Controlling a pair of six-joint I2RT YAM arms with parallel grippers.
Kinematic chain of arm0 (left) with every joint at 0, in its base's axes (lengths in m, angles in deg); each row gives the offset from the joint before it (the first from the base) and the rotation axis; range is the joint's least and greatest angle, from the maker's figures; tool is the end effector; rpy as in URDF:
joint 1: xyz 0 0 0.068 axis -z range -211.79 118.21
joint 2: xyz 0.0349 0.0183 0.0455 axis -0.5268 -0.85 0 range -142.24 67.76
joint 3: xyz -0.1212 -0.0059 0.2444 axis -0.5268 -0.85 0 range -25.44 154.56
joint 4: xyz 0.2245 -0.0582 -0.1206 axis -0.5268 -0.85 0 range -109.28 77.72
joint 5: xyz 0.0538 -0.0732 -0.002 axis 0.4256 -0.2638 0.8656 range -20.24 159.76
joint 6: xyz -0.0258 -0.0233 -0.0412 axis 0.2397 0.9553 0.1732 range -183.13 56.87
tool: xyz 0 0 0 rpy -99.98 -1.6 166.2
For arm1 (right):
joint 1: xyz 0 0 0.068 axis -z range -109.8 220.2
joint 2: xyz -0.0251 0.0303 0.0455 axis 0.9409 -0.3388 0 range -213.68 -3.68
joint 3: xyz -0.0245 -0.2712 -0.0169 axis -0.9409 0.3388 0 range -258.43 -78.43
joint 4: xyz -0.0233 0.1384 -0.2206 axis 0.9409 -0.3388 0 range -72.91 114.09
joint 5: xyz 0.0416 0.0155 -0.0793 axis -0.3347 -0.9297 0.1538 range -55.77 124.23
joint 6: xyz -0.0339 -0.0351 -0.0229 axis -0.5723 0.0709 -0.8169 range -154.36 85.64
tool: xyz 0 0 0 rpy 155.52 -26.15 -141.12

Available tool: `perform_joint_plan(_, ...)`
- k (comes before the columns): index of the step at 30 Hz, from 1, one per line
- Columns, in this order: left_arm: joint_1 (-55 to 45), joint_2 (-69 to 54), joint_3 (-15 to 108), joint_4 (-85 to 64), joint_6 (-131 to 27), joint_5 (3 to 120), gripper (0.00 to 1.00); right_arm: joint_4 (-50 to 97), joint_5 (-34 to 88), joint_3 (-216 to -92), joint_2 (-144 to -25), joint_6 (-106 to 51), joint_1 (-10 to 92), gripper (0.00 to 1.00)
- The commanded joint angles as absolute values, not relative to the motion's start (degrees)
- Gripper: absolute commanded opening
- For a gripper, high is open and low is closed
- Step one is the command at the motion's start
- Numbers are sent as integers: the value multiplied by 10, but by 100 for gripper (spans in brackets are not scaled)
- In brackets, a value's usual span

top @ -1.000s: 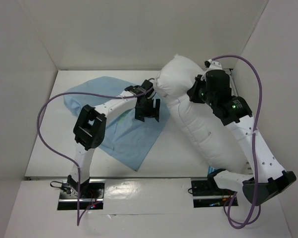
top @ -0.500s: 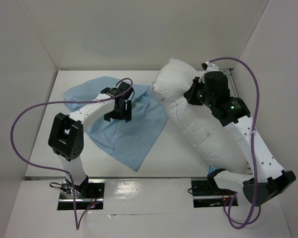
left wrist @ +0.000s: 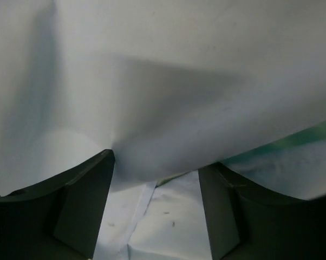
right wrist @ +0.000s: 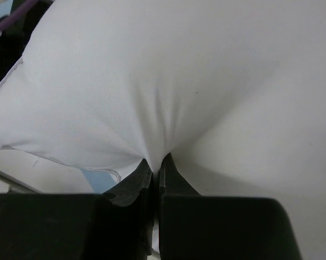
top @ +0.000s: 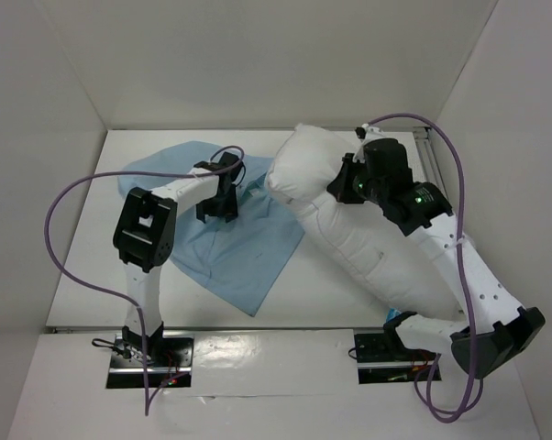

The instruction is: Put the pillow into the pillowcase

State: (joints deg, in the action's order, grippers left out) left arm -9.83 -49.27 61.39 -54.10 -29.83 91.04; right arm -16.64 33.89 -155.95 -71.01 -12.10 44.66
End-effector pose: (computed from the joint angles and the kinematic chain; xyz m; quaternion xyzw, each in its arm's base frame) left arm 0.3897 -0.1432 0.1754 -0.1246 0.9631 0.0904 0.2206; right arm 0.2194 0.1050 0.4039 -0.0263 0.8680 0.2032 0.4523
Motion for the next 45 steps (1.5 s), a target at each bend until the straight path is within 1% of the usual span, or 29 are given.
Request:
perform_joint_plan(1,-121,-508,648,-538,-301,886,74,-135,318,-1555,-702,-114,426,0)
perform_joint_plan(2,-128,-508,648,-539,-301,880,64,-135,318,-1547,-702,-114,417,0)
perform_joint_plan(5,-133,-501,655,-539,-313,860,41,-135,318,-1533,-702,-119,401,0)
perform_joint_plan(6,-140,-496,661,-539,-313,849,24,-135,318,-1533,-707,-119,401,0)
perform_joint_plan(7,-140,-496,661,-539,-319,844,15,-135,323,-1538,-707,-125,393,0)
perform_joint_plan(8,-147,-496,668,-545,-319,837,7,-135,317,-1538,-720,-133,384,0)
perform_joint_plan(9,-154,-490,668,-546,-319,826,2,-129,312,-1546,-721,-139,379,0)
perform_joint_plan(10,-154,-485,674,-546,-325,816,0,-124,312,-1553,-728,-144,366,0)
perform_joint_plan(14,-176,-459,674,-552,-336,776,0,-110,296,-1542,-741,-164,318,0)
perform_joint_plan(17,-183,-438,674,-557,-341,763,0,-94,289,-1504,-751,-164,271,0)
perform_joint_plan(22,-201,-392,679,-569,-358,710,0,-86,327,-1423,-787,-154,182,0)
perform_joint_plan(24,-206,-379,679,-576,-363,698,0,-100,340,-1418,-812,-142,156,0)
perform_joint_plan(25,-206,-366,679,-582,-368,692,0,-121,340,-1425,-819,-136,156,27)
perform_joint_plan(26,-206,-360,679,-589,-369,687,0,-130,340,-1439,-824,-136,143,46)
perform_joint_plan(27,-206,-353,679,-589,-374,687,0,-137,351,-1449,-824,-136,136,64)
perform_joint_plan(28,-206,-348,679,-589,-374,678,0,-145,359,-1460,-824,-136,129,73)
perform_joint_plan(29,-206,-343,679,-594,-374,671,0,-156,365,-1485,-824,-136,121,77)
perform_joint_plan(31,-206,-334,679,-599,-374,666,0,-176,370,-1517,-830,-136,121,79)
perform_joint_plan(34,-211,-311,674,-605,-374,661,0,-201,387,-1587,-850,-141,121,86)
perform_joint_plan(36,-212,-302,668,-605,-374,655,0,-240,415,-1647,-872,-120,121,92)
perform_joint_plan(37,-212,-301,668,-605,-374,655,0,-255,444,-1667,-887,-107,126,97)
perform_joint_plan(40,-212,-290,662,-611,-374,647,0,-313,466,-1743,-965,-51,153,97)
perform_joint_plan(41,-212,-290,662,-611,-374,641,0,-318,481,-1751,-1002,-41,153,98)
perform_joint_plan(44,-212,-290,662,-611,-369,640,0,-309,508,-1749,-1045,-4,153,100)
perform_joint_plan(45,-212,-290,662,-611,-369,633,0,-299,508,-1739,-1062,4,153,93)
